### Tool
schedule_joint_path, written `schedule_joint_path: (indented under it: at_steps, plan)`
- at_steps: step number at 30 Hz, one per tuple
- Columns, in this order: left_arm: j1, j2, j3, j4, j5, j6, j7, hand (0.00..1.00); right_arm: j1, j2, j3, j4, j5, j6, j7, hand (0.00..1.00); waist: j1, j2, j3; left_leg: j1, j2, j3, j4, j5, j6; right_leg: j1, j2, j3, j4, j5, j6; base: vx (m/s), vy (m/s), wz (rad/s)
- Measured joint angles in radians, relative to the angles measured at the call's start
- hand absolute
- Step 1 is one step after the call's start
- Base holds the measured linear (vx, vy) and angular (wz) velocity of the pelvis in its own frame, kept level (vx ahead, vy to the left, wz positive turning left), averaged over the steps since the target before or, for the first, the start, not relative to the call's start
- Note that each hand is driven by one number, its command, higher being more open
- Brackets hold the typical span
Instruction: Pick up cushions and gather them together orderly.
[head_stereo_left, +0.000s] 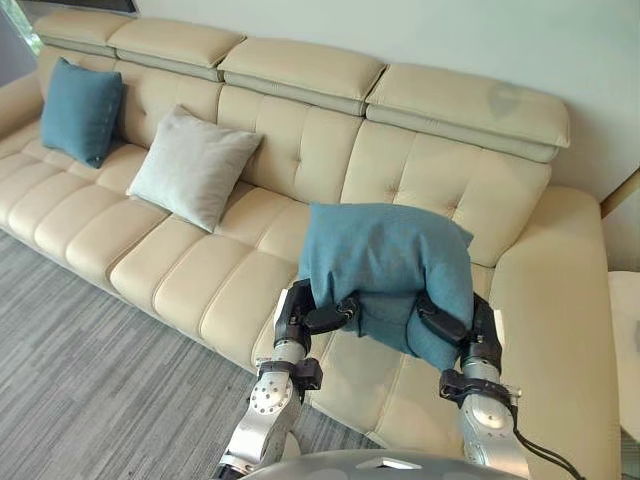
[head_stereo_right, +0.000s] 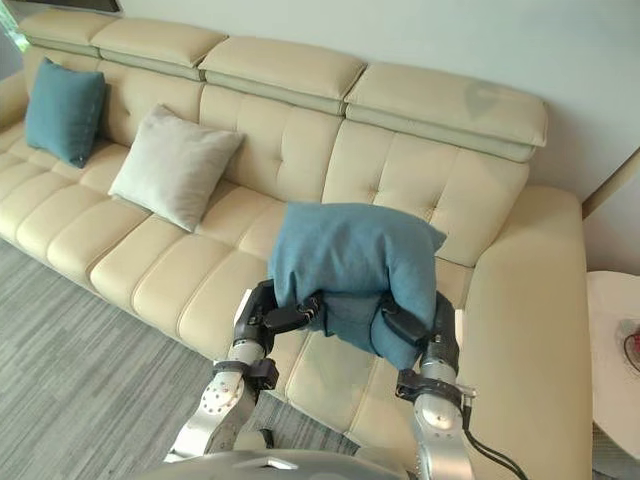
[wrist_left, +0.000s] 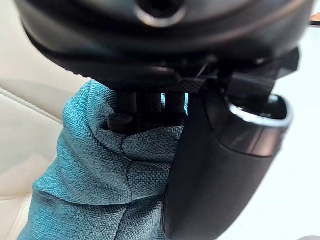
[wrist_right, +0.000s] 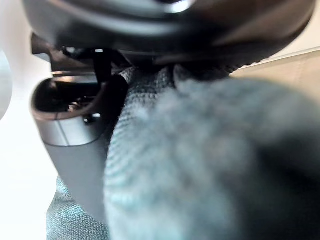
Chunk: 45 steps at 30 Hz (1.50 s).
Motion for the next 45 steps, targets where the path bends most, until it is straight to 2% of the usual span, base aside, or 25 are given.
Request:
schedule_joint_path:
  at_steps: [3, 7, 11, 15, 18, 21, 23, 25, 31, 34, 35, 36, 37, 39, 40, 41, 42, 45]
  plan:
    - [0.003, 0.023, 0.000, 0.000, 0.000, 0.000, 0.000, 0.00, -0.005, 0.003, 0.008, 0.009, -0.002, 0.002, 0.007, 0.00, 0.002, -0.005, -0.001, 0.029, -0.017, 0.060, -0.029, -0.006, 0.011, -0.008, -0.020, 0.073, -0.038, 0.027, 0.028, 0.02, 0.190, -0.67]
    - [0.008, 0.045, -0.006, 0.000, 0.005, 0.000, 0.000, 0.00, -0.019, 0.004, 0.010, 0.060, -0.001, 0.001, 0.017, 0.00, -0.001, -0.022, -0.013, 0.053, -0.016, 0.139, -0.086, -0.004, 0.016, -0.048, -0.011, 0.165, -0.084, 0.074, 0.035, -0.02, 0.075, -0.78]
    - [0.006, 0.059, -0.012, 0.003, 0.007, 0.000, 0.000, 0.00, -0.065, -0.005, 0.010, 0.129, -0.002, 0.002, 0.018, 0.00, -0.020, -0.032, -0.016, 0.033, -0.003, 0.249, -0.115, -0.001, 0.021, -0.114, 0.004, 0.264, -0.163, 0.164, 0.037, -0.05, 0.059, -0.88]
    - [0.005, 0.060, -0.011, 0.003, 0.009, 0.002, 0.000, 0.00, -0.079, -0.033, 0.027, 0.156, -0.024, 0.004, 0.017, 0.00, -0.027, -0.034, -0.014, 0.012, -0.001, 0.254, -0.126, 0.001, 0.024, -0.152, 0.011, 0.269, -0.204, 0.224, 0.033, -0.02, 0.027, -0.56]
    - [0.004, 0.059, -0.010, 0.003, 0.010, 0.004, 0.000, 0.00, -0.078, -0.043, 0.030, 0.156, -0.045, 0.005, 0.016, 0.00, -0.030, -0.035, -0.014, -0.002, -0.001, 0.244, -0.129, 0.002, 0.025, -0.169, 0.012, 0.266, -0.213, 0.242, 0.036, -0.02, 0.024, -0.17]
    - [-0.011, 0.059, -0.007, 0.003, 0.024, 0.005, 0.008, 0.00, -0.093, -0.043, 0.032, 0.152, -0.074, 0.005, 0.008, 0.00, -0.026, -0.035, -0.014, -0.032, 0.000, 0.240, -0.132, 0.014, 0.030, -0.195, 0.011, 0.257, -0.221, 0.263, 0.034, -0.05, 0.015, 0.03]
    - [-0.040, 0.048, 0.016, 0.003, 0.032, 0.005, 0.024, 0.00, -0.124, -0.039, 0.043, 0.134, -0.099, 0.007, -0.008, 0.00, -0.021, -0.036, -0.013, -0.076, 0.001, 0.240, -0.135, 0.025, 0.035, -0.225, 0.007, 0.230, -0.250, 0.300, 0.034, -0.09, 0.003, 0.01]
    - [-0.065, 0.046, 0.019, 0.003, 0.037, 0.005, 0.045, 0.00, -0.132, -0.040, 0.055, 0.104, -0.120, 0.009, -0.023, 0.00, -0.015, -0.035, -0.013, -0.100, 0.001, 0.236, -0.127, 0.027, 0.035, -0.241, 0.004, 0.214, -0.255, 0.306, 0.037, -0.07, 0.002, 0.05]
    - [-0.221, 0.011, 0.040, -0.024, 0.048, 0.004, 0.128, 0.00, -0.267, -0.041, 0.071, 0.022, -0.185, 0.028, -0.117, 0.00, 0.007, -0.033, -0.011, -0.213, 0.018, 0.198, -0.072, 0.037, 0.032, -0.310, 0.012, 0.171, -0.255, 0.328, 0.030, -0.05, -0.005, 0.16]
    - [-0.388, 0.012, 0.046, -0.024, 0.070, 0.004, 0.197, 0.00, -0.431, -0.069, 0.072, 0.022, -0.201, 0.043, -0.179, 0.00, 0.015, -0.033, -0.004, -0.281, 0.021, 0.171, -0.065, 0.063, 0.029, -0.363, 0.010, 0.147, -0.255, 0.349, 0.027, -0.06, -0.004, 0.24]
    - [-0.461, 0.021, 0.046, -0.023, 0.070, 0.004, 0.215, 0.00, -0.499, -0.085, 0.071, 0.024, -0.206, 0.048, -0.199, 0.00, 0.018, -0.031, 0.015, -0.293, 0.019, 0.161, -0.069, 0.076, 0.030, -0.372, 0.008, 0.134, -0.256, 0.355, 0.026, -0.08, -0.004, 0.32]
    - [-0.578, 0.045, 0.046, -0.012, 0.076, -0.001, 0.252, 0.00, -0.617, -0.120, 0.071, 0.048, -0.221, 0.049, -0.234, 0.00, 0.021, -0.031, 0.027, -0.328, 0.014, 0.146, -0.081, 0.100, 0.029, -0.401, 0.006, 0.122, -0.262, 0.368, 0.024, -0.05, -0.004, 0.30]
    - [-0.605, 0.051, 0.046, -0.004, 0.076, -0.003, 0.260, 0.00, -0.645, -0.126, 0.070, 0.058, -0.222, 0.050, -0.241, 0.00, 0.021, -0.031, 0.034, -0.331, 0.013, 0.144, -0.086, 0.106, 0.029, -0.404, 0.006, 0.120, -0.264, 0.371, 0.024, -0.06, -0.003, 0.28]
    - [-0.796, 0.091, 0.049, 0.085, 0.077, -0.016, 0.305, 0.00, -0.850, -0.166, 0.068, 0.164, -0.227, 0.050, -0.287, 0.00, 0.021, -0.033, 0.068, -0.362, 0.007, 0.129, -0.111, 0.141, 0.027, -0.430, 0.005, 0.104, -0.284, 0.395, 0.020, -0.05, -0.005, 0.20]
    - [-0.834, 0.097, 0.051, 0.106, 0.077, -0.017, 0.314, 0.00, -0.892, -0.173, 0.068, 0.190, -0.227, 0.050, -0.295, 0.00, 0.021, -0.034, 0.078, -0.365, 0.003, 0.127, -0.118, 0.149, 0.026, -0.434, 0.005, 0.103, -0.285, 0.399, 0.020, -0.05, 0.002, 0.15]
    - [-0.905, 0.111, 0.058, 0.151, 0.077, -0.021, 0.327, 1.00, -0.974, -0.189, 0.068, 0.246, -0.227, 0.050, -0.309, 1.00, 0.021, -0.034, 0.100, -0.370, 0.000, 0.123, -0.133, 0.165, 0.026, -0.442, 0.005, 0.100, -0.289, 0.408, 0.018, -0.04, 0.006, 0.16]
    - [-1.020, 0.132, 0.063, 0.235, 0.077, -0.024, 0.347, 1.00, -1.105, -0.205, 0.067, 0.343, -0.227, 0.050, -0.329, 1.00, 0.018, -0.035, 0.132, -0.378, -0.005, 0.115, -0.157, 0.192, 0.023, -0.451, 0.005, 0.094, -0.305, 0.424, 0.015, -0.04, 0.004, 0.16]
    - [-1.194, 0.139, 0.127, 0.365, 0.076, -0.024, 0.364, 1.00, -1.321, -0.223, 0.068, 0.498, -0.226, 0.056, -0.344, 1.00, 0.008, -0.040, 0.194, -0.402, -0.007, 0.105, -0.205, 0.237, 0.018, -0.492, 0.008, 0.084, -0.305, 0.441, 0.012, -0.01, -0.007, 0.14]
